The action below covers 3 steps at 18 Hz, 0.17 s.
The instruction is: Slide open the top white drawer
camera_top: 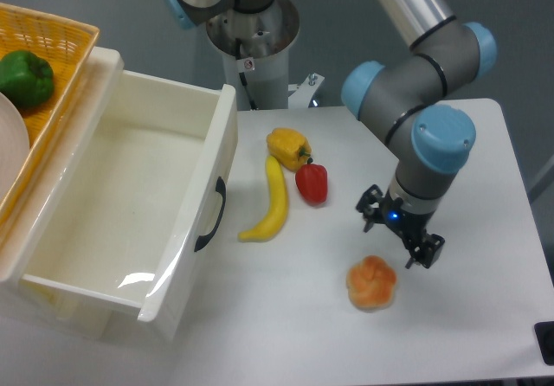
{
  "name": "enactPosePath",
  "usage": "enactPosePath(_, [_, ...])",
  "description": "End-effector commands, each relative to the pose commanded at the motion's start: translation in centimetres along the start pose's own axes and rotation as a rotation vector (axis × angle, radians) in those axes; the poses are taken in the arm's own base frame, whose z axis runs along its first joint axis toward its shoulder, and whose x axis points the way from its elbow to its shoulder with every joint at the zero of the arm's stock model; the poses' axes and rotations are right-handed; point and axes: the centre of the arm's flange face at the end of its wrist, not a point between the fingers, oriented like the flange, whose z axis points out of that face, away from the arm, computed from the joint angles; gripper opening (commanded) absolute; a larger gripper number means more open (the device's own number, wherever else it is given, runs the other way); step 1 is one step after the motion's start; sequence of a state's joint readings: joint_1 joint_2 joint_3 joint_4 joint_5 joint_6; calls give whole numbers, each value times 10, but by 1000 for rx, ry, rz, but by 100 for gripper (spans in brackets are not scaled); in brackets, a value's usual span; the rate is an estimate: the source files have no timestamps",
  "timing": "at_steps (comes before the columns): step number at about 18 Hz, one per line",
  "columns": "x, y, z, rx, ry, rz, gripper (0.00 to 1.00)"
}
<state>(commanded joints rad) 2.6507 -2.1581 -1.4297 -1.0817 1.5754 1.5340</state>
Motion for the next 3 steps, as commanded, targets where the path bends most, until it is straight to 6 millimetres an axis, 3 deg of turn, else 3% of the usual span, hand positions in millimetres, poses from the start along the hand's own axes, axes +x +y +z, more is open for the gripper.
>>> enactPosePath(3, [-9,0,15,-5,1,0,100])
